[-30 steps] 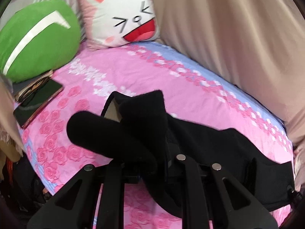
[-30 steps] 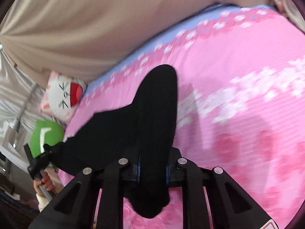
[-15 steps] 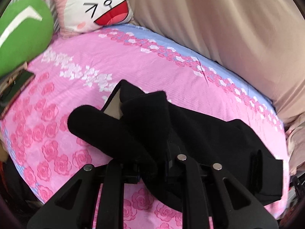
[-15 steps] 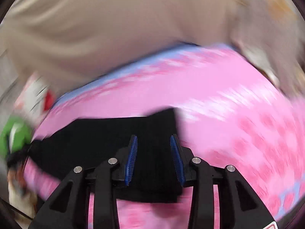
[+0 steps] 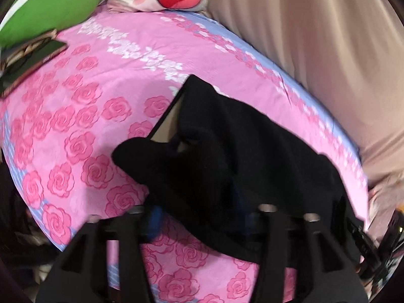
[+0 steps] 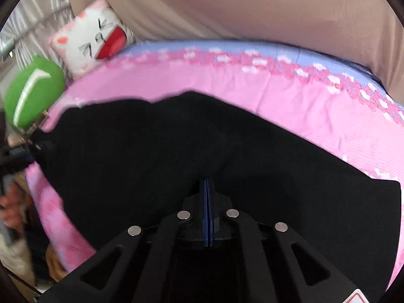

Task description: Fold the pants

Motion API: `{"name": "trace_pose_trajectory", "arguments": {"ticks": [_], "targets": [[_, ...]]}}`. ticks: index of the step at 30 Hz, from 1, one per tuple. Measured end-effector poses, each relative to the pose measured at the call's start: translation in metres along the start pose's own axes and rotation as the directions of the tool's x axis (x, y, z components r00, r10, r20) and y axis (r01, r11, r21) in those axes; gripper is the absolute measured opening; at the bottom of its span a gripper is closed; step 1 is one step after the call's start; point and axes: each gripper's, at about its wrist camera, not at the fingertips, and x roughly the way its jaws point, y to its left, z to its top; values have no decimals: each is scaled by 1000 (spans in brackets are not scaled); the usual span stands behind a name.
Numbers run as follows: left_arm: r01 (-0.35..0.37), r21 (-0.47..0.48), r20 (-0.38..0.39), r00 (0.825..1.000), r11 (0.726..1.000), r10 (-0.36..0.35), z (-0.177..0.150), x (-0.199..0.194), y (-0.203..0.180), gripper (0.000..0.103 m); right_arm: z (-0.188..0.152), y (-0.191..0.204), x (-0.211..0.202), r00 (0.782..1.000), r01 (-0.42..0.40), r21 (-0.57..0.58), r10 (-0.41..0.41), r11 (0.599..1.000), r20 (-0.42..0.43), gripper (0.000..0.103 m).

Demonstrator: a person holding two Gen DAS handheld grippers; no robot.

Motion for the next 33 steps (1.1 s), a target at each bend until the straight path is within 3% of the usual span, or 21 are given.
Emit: {"name": "trace_pose_trajectory", "arguments": {"ticks": [2,5,7,8,9,11,13,15,18,22,25,26,27,28,31,33], "targets": [[77,-75,9,997,994,-77,4,3,8,98,0,-3,7,999,-11,12,11,1000,-34,6],[107,-141,9,994,984,-107,6,12,14,96,-4,-7,6,999,-4,46,6,999,-45,6],[75,-116,24,997,990,-72,6,12,9,64,-4,-10,-3,999,-28,87,31,996,-32,15],[61,-108,12,998,992,-60,7,13,7,37,-8,-11,-6,999,-31,99,34,995,-24,26],[51,-111,12,999,992,-50,8,11,5,26,-9,-13,-10,1000,-22,105,24,994,-17,30],[71,-74,62,996,995,-66,14,-6,-9,16,-12,-19,-16,1000,-12,126,12,992,-2,30],[70,23,112,991,997,-72,20,-28,-40,14,-16,-30,-27,1000,-21,163,18,986,19,30],[116,116,146,980,987,-132,24,-48,-78,14,-19,-41,-38,999,-17,194,10,981,39,32],[208,292,161,952,934,-262,16,-79,-157,14,-28,-66,-63,996,-15,247,-7,969,87,39],[356,504,57,895,787,-442,-29,-99,-271,15,-47,-104,-104,985,6,332,-62,943,160,44],[444,590,-92,867,675,-489,-86,-81,-344,22,-69,-138,-133,973,25,405,-116,914,201,51],[458,612,-142,866,644,-480,-108,-67,-364,35,-80,-152,-142,969,36,434,-138,900,206,52],[479,627,-203,862,614,-464,-130,-48,-383,63,-89,-161,-147,967,39,458,-150,888,208,52],[485,633,-239,864,604,-443,-146,-35,-392,76,-99,-173,-151,967,38,490,-156,871,202,52],[425,674,-237,899,604,-368,-185,-8,-405,78,-119,-195,-157,969,6,547,-140,837,204,52],[435,673,-255,896,599,-364,-187,-8,-399,85,-128,-203,-161,969,-12,563,-129,826,210,54]]}}
